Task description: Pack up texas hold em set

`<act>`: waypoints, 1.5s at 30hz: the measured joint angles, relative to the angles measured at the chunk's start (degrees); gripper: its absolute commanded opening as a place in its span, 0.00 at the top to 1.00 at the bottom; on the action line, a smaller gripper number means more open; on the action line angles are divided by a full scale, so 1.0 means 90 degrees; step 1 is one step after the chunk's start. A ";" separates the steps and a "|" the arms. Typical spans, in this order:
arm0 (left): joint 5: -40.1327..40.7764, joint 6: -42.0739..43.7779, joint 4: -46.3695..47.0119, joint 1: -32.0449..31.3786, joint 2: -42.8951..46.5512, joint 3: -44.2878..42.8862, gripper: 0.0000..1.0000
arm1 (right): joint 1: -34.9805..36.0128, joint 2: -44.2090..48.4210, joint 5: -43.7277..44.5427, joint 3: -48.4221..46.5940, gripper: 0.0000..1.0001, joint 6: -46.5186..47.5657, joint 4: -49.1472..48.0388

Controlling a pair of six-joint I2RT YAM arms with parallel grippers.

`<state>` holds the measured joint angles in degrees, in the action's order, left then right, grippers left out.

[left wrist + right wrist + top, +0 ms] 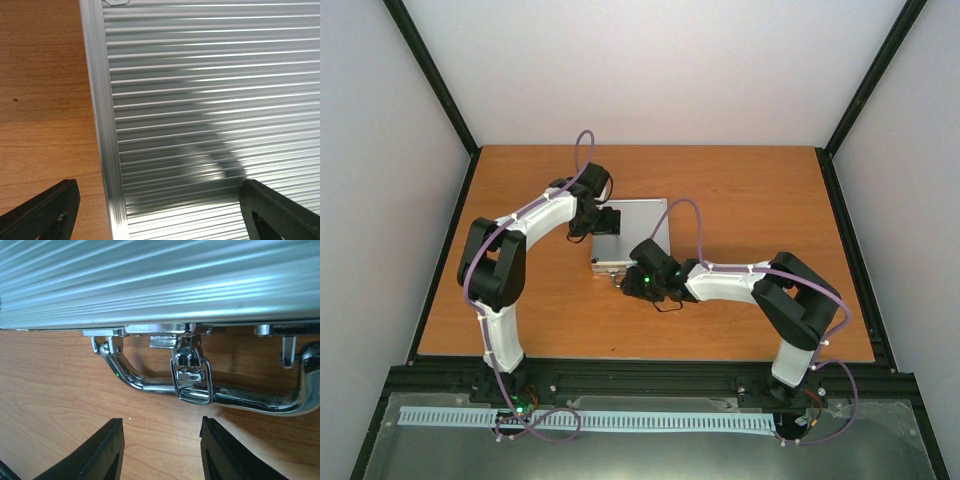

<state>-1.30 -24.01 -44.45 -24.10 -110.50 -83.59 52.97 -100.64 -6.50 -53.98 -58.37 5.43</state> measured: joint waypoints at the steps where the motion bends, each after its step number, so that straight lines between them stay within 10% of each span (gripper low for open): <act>1: -0.0002 0.0000 0.0007 0.0000 0.0000 0.0005 0.10 | 0.0000 0.0000 0.0036 0.0000 0.57 -0.0002 0.0000; 45: -0.0056 0.0002 0.0070 0.0012 0.0012 0.0046 0.10 | -0.0036 -0.0107 0.0799 0.0136 0.94 -0.0408 -0.0219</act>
<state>-1.80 -23.99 -43.81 -23.99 -110.39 -83.18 52.64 -101.60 0.69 -52.75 -62.04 3.46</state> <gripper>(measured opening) 0.900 0.070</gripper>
